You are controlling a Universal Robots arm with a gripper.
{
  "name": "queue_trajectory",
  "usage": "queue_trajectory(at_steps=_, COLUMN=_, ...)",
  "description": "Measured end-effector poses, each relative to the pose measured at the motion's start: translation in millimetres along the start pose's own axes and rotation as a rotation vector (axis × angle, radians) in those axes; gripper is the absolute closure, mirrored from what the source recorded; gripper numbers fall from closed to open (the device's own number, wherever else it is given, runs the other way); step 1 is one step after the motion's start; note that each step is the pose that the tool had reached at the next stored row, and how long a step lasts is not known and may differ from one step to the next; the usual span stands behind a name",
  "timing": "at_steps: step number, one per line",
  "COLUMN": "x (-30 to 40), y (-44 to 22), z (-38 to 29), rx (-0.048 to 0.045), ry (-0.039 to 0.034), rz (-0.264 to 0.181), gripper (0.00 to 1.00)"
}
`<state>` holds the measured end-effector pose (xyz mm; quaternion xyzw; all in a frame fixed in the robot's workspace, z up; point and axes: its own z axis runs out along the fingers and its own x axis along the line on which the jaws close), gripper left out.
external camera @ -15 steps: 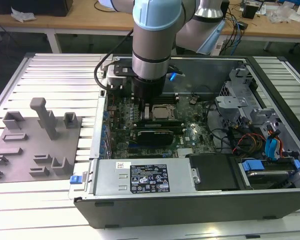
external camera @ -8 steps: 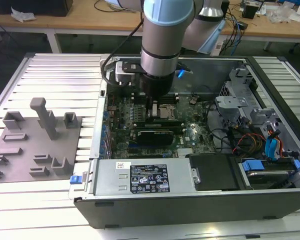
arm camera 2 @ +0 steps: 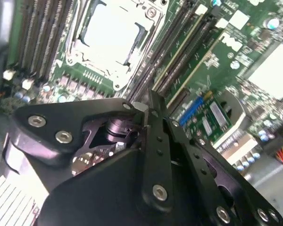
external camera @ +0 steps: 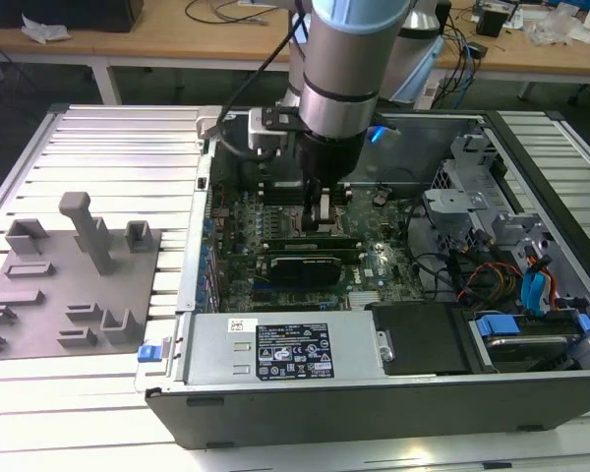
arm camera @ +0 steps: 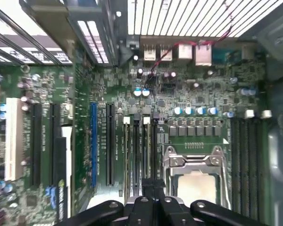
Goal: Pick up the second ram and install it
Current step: 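Press down the second ram until it locks into place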
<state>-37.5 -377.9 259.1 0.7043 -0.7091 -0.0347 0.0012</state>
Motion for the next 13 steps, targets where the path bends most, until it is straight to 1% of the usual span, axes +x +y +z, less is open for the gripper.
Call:
queue_trajectory(at_steps=2, x=-0.7, y=0.7, z=-14.3, rx=0.0000, ry=0.0000, rz=0.000, gripper=0.89)
queue_trajectory(at_steps=5, x=-1.2, y=1.2, z=-25.3, rx=0.0000, ry=0.0000, rz=0.000, gripper=0.89)
queue_trajectory(at_steps=6, x=-1.2, y=1.3, z=-26.3, rx=0.0000, ry=-0.0001, rz=0.000, gripper=0.89)
queue_trajectory(at_steps=13, x=-1.3, y=1.3, z=-26.4, rx=0.0000, ry=-0.0001, rz=0.000, gripper=0.89)
